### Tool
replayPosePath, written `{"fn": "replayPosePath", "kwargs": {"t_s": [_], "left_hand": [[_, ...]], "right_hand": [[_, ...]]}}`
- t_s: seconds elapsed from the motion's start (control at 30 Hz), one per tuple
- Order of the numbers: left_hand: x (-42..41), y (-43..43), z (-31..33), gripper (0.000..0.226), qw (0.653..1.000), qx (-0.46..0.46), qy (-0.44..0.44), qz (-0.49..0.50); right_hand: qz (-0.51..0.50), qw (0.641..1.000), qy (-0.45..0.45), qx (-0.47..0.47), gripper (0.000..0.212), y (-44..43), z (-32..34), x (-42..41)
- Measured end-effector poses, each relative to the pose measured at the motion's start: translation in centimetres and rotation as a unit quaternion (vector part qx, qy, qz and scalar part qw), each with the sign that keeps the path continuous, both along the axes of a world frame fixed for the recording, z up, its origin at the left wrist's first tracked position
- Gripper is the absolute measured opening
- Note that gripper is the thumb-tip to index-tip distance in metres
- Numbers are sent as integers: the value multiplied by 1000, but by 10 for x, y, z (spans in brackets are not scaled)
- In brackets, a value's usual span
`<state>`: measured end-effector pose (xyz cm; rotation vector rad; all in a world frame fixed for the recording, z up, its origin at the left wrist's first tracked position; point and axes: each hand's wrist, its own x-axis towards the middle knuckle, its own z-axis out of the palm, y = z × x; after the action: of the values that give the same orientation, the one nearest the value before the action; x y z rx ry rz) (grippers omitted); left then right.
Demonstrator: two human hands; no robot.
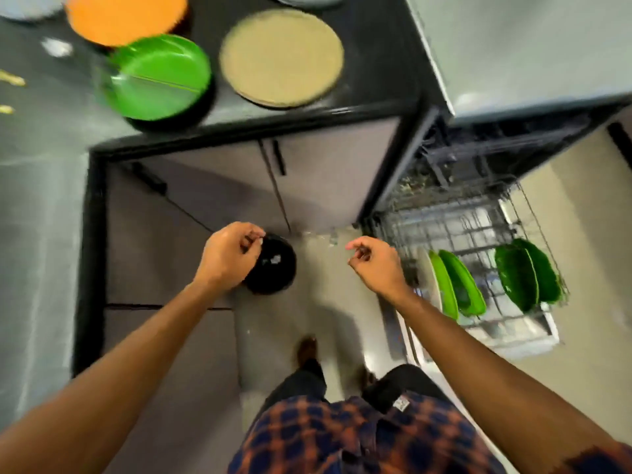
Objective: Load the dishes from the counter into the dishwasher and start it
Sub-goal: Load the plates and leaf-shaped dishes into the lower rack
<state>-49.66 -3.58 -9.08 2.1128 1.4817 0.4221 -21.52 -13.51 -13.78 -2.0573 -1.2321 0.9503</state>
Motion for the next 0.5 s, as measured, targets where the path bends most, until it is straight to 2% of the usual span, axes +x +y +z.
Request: {"fn": "replayPosePath", "kwargs": {"t_s": [0.1,0.27,0.4,0.5], "left_hand": [[-62,16,41,11,996,87,8,29],[-158,41,86,21,972,172,9,159],[-209,53,88,29,945,170,32,278],[-229,70,81,28,934,144,24,326]], "right_hand": [[113,992,-34,48,19,51,45,-46],[252,957,-55,134,17,134,103,-124],[305,930,-80,191,19,189,127,-175],[315,919,-91,220,21,233,140,-204]]}}
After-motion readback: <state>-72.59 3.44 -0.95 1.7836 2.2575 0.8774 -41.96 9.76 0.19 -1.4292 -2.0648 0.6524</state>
